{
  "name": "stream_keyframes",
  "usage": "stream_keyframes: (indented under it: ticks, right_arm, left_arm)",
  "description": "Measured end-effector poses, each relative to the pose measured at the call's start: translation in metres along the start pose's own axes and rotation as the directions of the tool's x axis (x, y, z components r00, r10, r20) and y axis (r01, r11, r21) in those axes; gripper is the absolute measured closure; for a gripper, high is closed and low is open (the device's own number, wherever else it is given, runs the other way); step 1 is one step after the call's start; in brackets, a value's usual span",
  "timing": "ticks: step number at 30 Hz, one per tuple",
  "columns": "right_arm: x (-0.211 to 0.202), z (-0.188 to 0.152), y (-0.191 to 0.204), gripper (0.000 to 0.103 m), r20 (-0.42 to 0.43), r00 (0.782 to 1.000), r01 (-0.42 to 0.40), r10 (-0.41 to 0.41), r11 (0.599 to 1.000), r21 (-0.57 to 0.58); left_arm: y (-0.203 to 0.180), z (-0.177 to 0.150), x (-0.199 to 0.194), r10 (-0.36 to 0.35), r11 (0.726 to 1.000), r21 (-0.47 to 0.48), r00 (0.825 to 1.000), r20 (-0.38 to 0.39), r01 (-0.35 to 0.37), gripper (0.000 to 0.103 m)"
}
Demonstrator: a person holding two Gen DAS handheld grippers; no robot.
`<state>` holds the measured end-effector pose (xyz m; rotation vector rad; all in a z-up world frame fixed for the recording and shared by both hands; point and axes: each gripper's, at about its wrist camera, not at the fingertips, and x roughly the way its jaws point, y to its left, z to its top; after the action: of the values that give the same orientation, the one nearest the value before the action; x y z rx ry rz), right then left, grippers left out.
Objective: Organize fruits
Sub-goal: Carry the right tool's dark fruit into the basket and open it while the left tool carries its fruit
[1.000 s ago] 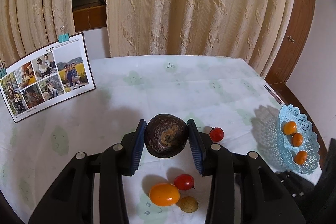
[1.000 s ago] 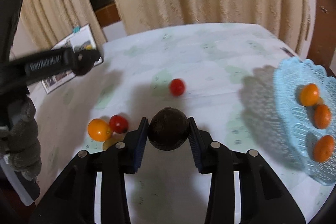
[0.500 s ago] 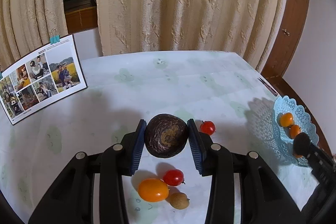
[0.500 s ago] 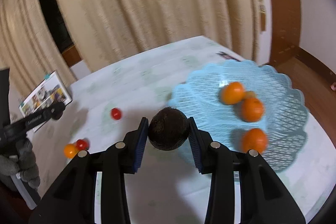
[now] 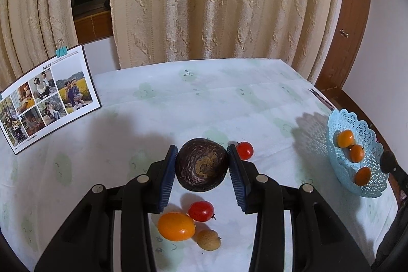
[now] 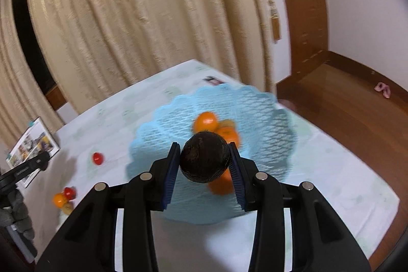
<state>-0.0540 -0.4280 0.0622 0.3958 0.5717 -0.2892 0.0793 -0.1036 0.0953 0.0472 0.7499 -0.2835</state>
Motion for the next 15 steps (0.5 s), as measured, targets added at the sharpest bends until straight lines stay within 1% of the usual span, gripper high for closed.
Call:
stream_keyframes:
  ticks: [3,6,10,15]
  right_arm:
    - [0.001,0.000,-0.016,0.064,0.008,0.999,0.035,-0.035,0.999,0.025]
    - [0.002,0.001,-0.026,0.064,0.021,0.997,0.076,-0.077,0.997,0.022]
    - [0.003,-0.001,-0.032,0.064,0.028,0.996,0.089,-0.089,0.996,0.010]
    - [-0.002,-0.004,-0.039,0.064,0.051,0.995,0.080,-0.082,0.996,0.035]
  left_arm:
    - [-0.005,-0.001,0.000,-0.004,1.000,0.006,1.000,-0.005,0.004,0.063]
    - [-0.012,-0.002,-0.001,-0.011,1.000,0.013,1.000,-0.009,0.011,0.063]
    - [-0.023,-0.001,-0.003,-0.015,0.999,0.028,1.000,-0.008,0.016,0.063]
    - [-0.035,-0.001,-0.005,-0.017,0.999,0.048,1.000,-0.006,0.018,0.063]
